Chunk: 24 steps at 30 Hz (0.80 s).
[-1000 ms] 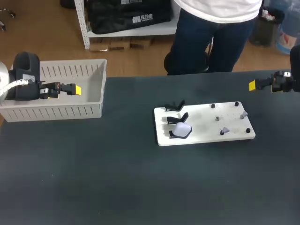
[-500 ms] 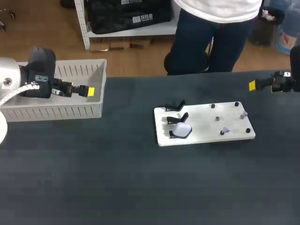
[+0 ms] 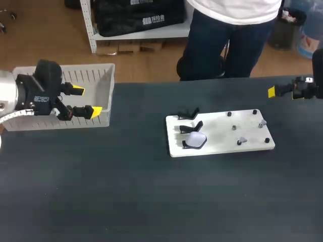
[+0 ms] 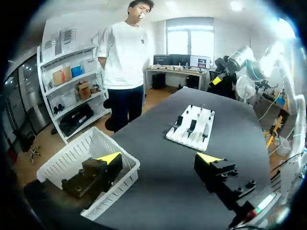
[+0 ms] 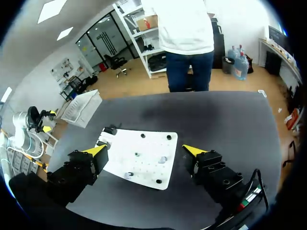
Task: Pick up each earbud case from the left stands, insert the matching earbuds, close the lid, and place the case in the box.
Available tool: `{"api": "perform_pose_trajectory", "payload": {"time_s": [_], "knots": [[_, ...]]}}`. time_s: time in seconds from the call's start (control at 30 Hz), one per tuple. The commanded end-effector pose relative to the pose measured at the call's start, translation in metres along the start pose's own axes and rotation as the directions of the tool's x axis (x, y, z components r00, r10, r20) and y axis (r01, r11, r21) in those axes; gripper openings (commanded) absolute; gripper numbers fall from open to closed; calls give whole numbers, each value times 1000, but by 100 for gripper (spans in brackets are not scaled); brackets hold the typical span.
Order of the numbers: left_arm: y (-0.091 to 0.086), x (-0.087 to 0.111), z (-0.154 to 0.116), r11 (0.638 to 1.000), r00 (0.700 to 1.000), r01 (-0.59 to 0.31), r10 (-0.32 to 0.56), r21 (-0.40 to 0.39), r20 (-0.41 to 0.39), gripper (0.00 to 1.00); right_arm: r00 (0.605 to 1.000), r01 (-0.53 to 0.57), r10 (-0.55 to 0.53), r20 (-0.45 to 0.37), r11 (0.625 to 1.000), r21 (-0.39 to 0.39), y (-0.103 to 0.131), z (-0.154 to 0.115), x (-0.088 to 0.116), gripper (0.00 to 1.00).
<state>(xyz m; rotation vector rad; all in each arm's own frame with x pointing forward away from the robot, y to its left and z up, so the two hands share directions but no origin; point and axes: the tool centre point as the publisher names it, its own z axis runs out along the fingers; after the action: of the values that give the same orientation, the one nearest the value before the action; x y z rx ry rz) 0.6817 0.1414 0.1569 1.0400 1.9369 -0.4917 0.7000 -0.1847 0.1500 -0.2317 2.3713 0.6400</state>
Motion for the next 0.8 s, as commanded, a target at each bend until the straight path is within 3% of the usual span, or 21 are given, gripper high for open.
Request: {"api": "perform_pose_trajectory", "payload": {"time_s": [0.03, 0.2, 0.27, 0.4, 0.8], "knots": [[1, 5, -4, 979, 937, -101, 34, 177, 347, 100, 1000, 1, -1, -1, 1000, -3, -1, 0, 0, 100], [-35, 2, 16, 984, 964, -90, 48, 153, 262, 100, 1000, 1, -1, -1, 1000, -3, -1, 0, 0, 100], [-45, 0, 21, 986, 963, -62, 18, 157, 269, 100, 1000, 1, -1, -1, 1000, -3, -1, 0, 0, 100], [-74, -6, 38, 990, 971, -83, 56, 111, 234, 100, 1000, 1, -1, -1, 1000, -3, -1, 0, 0, 100], [-131, -14, 111, 964, 967, -151, 97, 221, 237, 100, 1000, 1, -1, -1, 1000, -3, -1, 0, 0, 100]]}}
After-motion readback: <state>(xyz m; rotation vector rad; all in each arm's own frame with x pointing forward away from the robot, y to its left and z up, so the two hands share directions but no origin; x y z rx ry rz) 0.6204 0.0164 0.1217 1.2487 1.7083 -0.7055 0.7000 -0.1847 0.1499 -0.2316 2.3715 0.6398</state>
